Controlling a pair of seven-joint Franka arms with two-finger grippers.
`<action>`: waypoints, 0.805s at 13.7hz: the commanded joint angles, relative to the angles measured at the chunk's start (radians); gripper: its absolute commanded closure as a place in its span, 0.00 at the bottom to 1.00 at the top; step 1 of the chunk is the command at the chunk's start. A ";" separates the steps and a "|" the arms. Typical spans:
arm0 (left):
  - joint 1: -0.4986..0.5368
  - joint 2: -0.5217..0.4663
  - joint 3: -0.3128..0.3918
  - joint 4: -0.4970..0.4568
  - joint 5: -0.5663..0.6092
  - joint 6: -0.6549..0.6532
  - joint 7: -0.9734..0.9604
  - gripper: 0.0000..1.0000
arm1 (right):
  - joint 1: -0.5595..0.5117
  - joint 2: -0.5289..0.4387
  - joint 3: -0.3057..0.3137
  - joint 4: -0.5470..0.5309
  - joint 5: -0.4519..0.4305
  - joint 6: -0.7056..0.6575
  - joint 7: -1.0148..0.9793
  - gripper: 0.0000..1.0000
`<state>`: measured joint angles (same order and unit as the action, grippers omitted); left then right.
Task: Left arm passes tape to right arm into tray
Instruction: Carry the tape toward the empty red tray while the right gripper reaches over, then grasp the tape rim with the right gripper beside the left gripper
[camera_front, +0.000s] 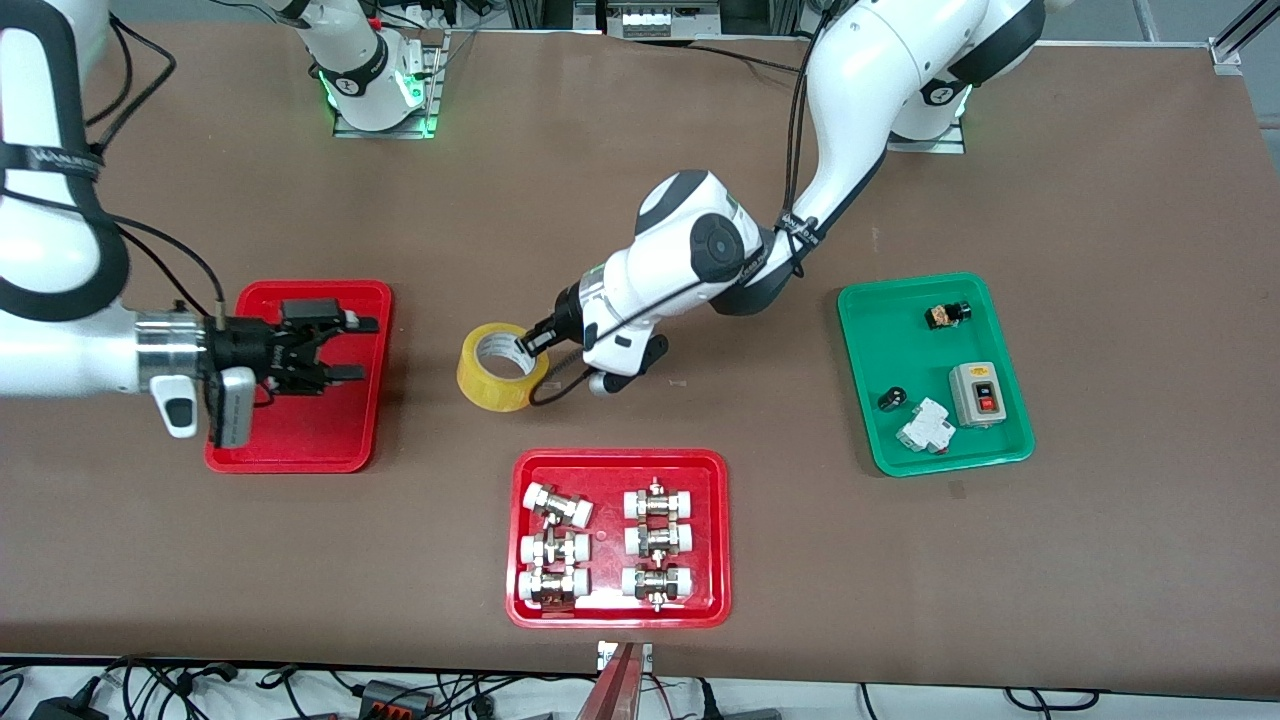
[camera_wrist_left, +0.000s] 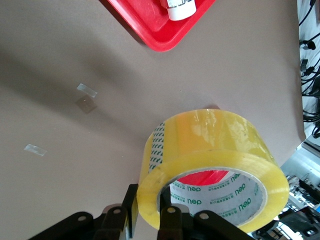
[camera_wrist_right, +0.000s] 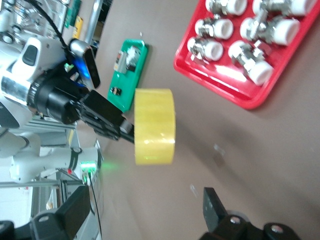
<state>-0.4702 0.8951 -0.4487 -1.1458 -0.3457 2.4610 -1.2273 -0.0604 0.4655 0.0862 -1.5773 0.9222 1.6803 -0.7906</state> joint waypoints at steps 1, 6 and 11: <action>-0.018 0.042 -0.005 0.072 -0.029 -0.010 -0.001 0.94 | 0.030 -0.018 0.003 -0.062 0.070 0.088 -0.062 0.00; -0.019 0.041 -0.005 0.074 -0.042 -0.011 -0.006 0.94 | 0.111 0.041 0.003 -0.076 0.151 0.239 -0.094 0.00; -0.022 0.041 -0.004 0.071 -0.039 -0.010 0.002 0.93 | 0.142 0.058 0.003 -0.076 0.172 0.286 -0.094 0.00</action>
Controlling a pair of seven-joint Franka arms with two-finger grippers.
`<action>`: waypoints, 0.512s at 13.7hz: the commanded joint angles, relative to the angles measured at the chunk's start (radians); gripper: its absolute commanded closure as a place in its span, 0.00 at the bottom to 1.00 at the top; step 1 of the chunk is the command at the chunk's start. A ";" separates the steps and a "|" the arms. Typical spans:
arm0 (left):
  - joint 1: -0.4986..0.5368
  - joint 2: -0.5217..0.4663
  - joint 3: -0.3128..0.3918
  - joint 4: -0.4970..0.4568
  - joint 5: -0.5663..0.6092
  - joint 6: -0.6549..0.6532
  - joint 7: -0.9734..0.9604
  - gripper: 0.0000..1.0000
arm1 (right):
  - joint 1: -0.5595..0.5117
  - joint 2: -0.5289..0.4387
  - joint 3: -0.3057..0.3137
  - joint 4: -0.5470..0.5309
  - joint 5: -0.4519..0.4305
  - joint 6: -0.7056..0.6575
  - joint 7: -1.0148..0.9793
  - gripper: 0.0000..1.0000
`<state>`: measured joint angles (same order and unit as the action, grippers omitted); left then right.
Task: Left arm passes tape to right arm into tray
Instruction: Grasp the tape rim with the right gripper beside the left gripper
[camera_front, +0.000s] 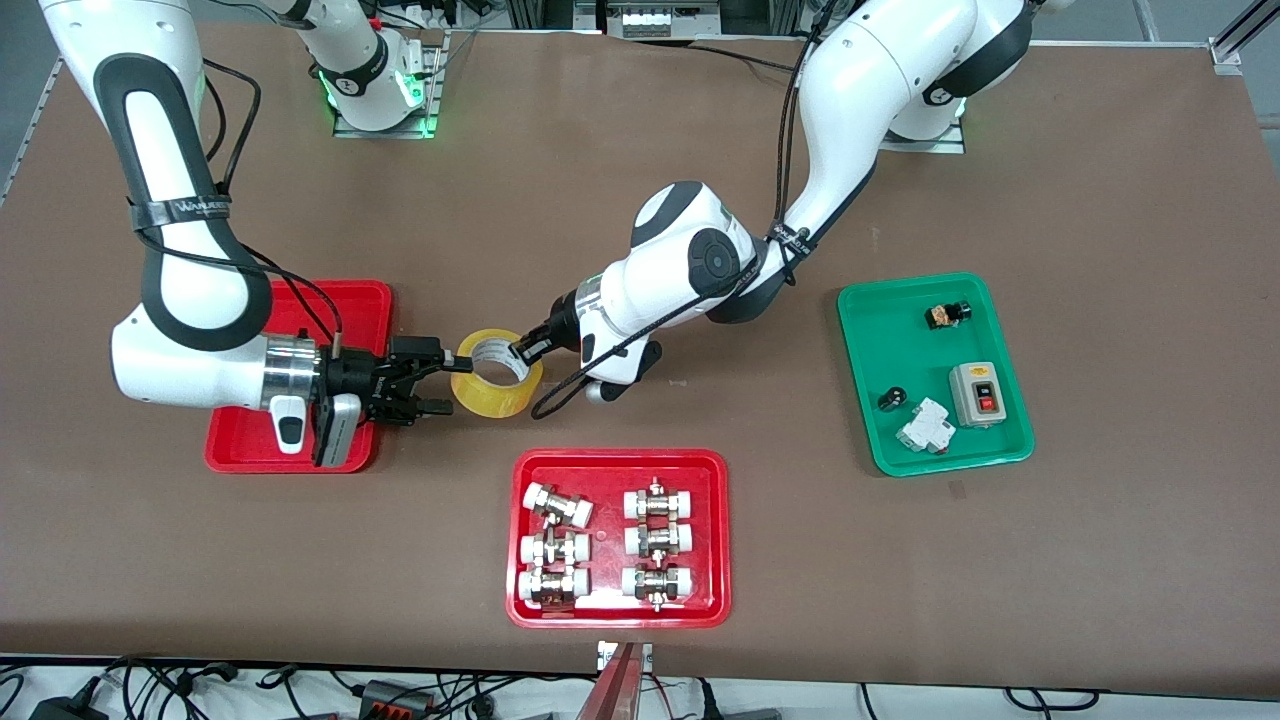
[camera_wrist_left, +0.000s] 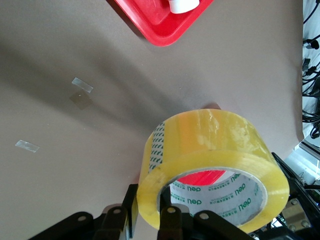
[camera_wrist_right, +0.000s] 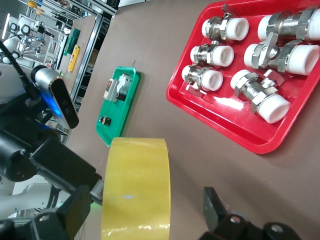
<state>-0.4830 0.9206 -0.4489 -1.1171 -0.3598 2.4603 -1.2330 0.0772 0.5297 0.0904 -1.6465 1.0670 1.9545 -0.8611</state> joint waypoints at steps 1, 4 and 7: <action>-0.009 0.015 -0.005 0.042 -0.025 -0.009 0.009 0.93 | 0.004 -0.008 -0.003 -0.007 0.027 0.012 -0.035 0.19; -0.009 0.015 -0.004 0.039 -0.022 -0.009 0.009 0.93 | 0.004 -0.010 -0.003 -0.007 0.027 0.012 -0.039 0.74; -0.009 0.015 -0.004 0.039 -0.021 -0.010 0.010 0.93 | 0.003 -0.013 -0.003 -0.007 0.027 0.006 -0.036 0.97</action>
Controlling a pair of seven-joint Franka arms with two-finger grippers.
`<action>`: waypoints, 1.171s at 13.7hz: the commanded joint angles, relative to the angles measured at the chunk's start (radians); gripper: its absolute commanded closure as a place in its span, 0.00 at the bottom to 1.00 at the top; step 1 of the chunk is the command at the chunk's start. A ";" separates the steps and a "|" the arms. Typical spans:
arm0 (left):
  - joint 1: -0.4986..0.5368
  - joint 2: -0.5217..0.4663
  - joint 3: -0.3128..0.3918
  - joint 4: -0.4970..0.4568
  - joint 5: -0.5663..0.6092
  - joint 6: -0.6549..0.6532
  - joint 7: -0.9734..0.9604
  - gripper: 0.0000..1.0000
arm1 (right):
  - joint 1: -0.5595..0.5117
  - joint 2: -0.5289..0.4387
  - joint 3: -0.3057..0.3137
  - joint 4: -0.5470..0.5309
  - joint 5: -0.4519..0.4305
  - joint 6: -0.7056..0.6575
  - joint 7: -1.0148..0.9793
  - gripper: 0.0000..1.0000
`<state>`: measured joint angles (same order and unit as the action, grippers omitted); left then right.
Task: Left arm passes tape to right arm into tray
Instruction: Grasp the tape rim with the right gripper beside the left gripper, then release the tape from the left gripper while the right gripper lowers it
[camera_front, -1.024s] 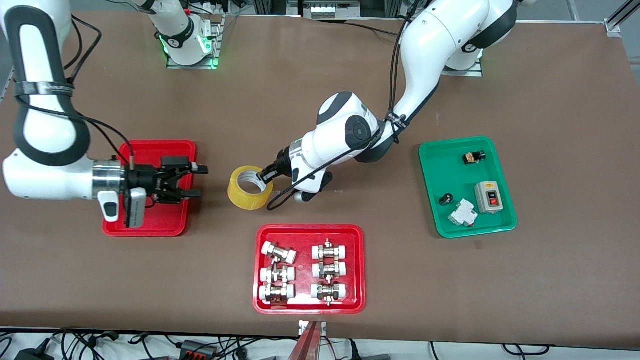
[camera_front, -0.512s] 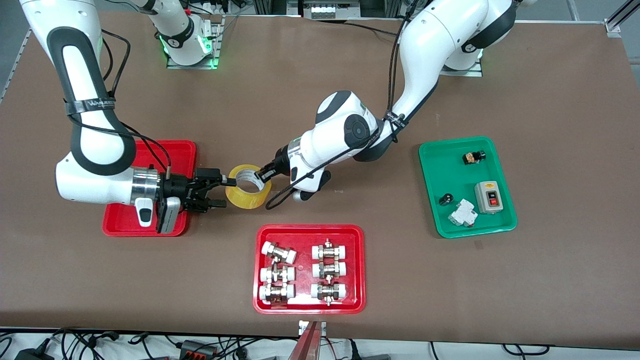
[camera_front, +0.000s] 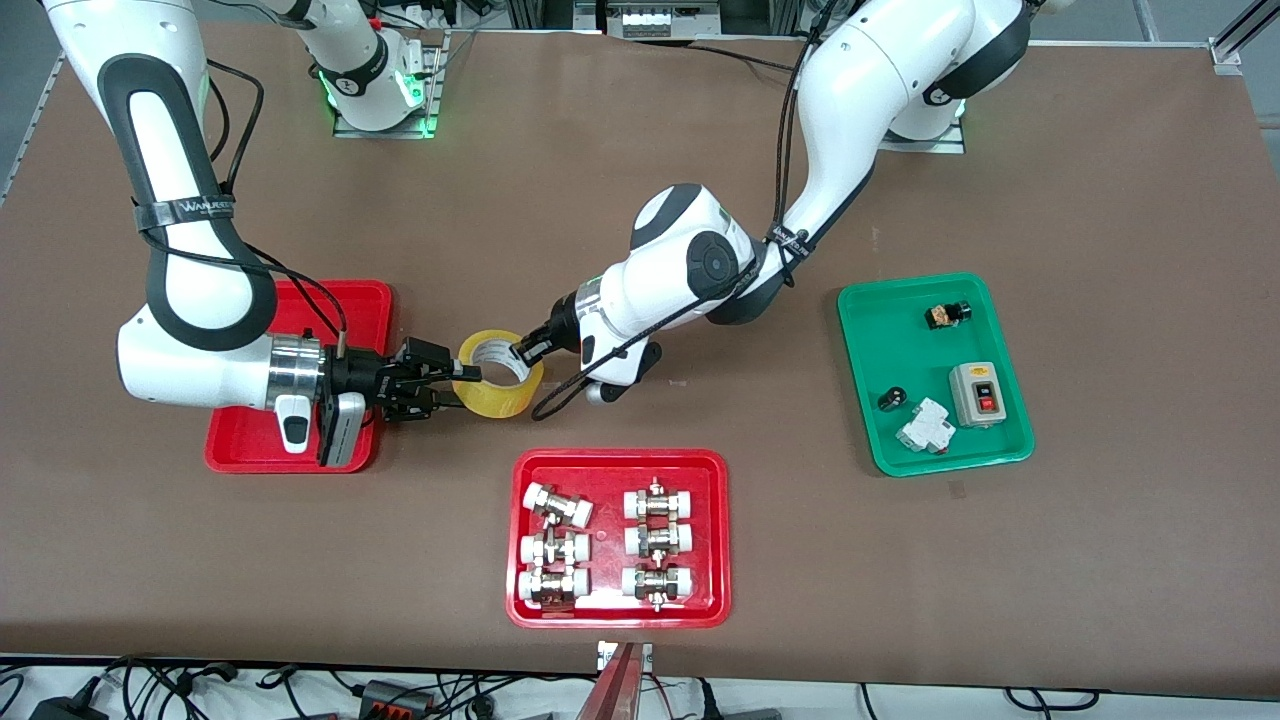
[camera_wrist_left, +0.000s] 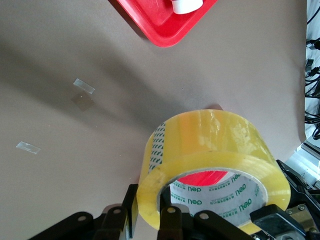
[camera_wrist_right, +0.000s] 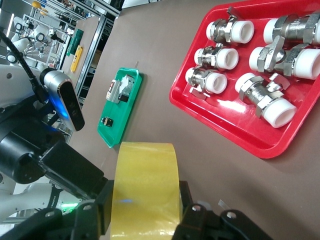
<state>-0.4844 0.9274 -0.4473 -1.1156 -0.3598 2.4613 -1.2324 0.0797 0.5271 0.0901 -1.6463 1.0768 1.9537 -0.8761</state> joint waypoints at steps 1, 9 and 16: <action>-0.008 0.008 -0.005 0.037 -0.021 -0.010 0.010 0.93 | 0.000 -0.012 -0.003 -0.006 0.017 0.004 -0.020 0.98; 0.100 -0.085 -0.010 0.036 -0.011 -0.150 0.013 0.00 | -0.024 -0.022 -0.010 0.000 0.015 -0.025 -0.004 0.99; 0.389 -0.324 0.008 0.039 0.214 -0.721 0.011 0.00 | -0.311 0.010 -0.012 -0.009 -0.190 -0.286 -0.020 0.97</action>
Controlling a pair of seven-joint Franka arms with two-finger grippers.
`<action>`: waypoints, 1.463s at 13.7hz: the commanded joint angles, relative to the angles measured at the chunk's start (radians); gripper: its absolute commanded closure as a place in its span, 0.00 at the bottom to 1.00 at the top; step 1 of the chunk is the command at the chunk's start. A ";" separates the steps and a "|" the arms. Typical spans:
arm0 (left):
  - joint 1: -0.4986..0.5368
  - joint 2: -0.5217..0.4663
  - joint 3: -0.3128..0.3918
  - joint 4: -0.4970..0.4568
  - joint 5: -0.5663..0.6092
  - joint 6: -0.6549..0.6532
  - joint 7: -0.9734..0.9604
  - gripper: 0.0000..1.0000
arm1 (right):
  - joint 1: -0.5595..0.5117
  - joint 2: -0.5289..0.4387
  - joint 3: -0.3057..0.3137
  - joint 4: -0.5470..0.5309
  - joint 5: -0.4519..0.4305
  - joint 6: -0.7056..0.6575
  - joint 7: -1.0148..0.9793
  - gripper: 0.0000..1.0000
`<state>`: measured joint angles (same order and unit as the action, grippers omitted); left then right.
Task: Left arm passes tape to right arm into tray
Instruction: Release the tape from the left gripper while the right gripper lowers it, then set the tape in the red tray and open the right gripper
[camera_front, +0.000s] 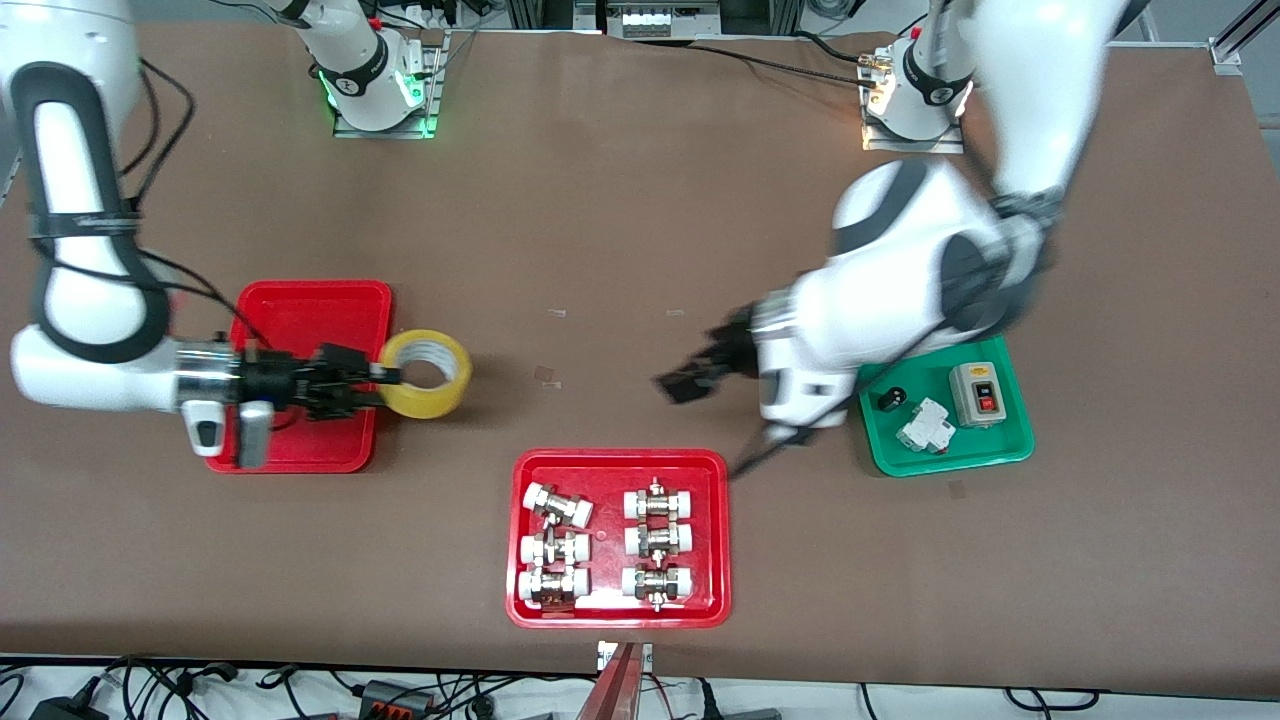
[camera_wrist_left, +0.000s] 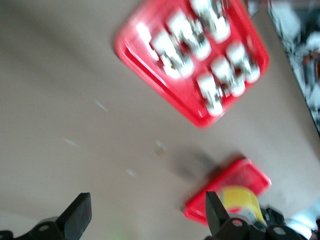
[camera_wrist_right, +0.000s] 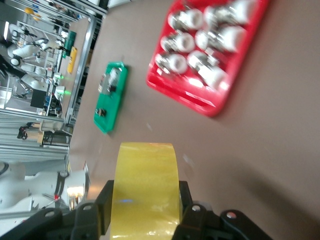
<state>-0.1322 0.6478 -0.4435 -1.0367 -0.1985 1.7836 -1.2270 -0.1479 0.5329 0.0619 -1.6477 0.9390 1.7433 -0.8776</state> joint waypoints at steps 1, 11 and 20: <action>0.078 -0.068 -0.001 -0.040 0.077 -0.088 0.007 0.00 | -0.123 0.022 0.016 -0.007 -0.095 -0.112 -0.024 0.96; 0.340 -0.183 -0.032 -0.046 0.530 -0.481 0.764 0.00 | -0.262 0.150 0.016 0.005 -0.442 -0.035 -0.247 0.27; 0.446 -0.396 -0.116 -0.402 0.521 -0.245 0.918 0.00 | -0.105 0.064 0.018 0.112 -0.739 0.030 -0.210 0.00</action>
<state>0.2514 0.3334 -0.5440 -1.3334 0.3373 1.4763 -0.4093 -0.2852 0.6444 0.0841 -1.5495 0.2646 1.7773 -1.1248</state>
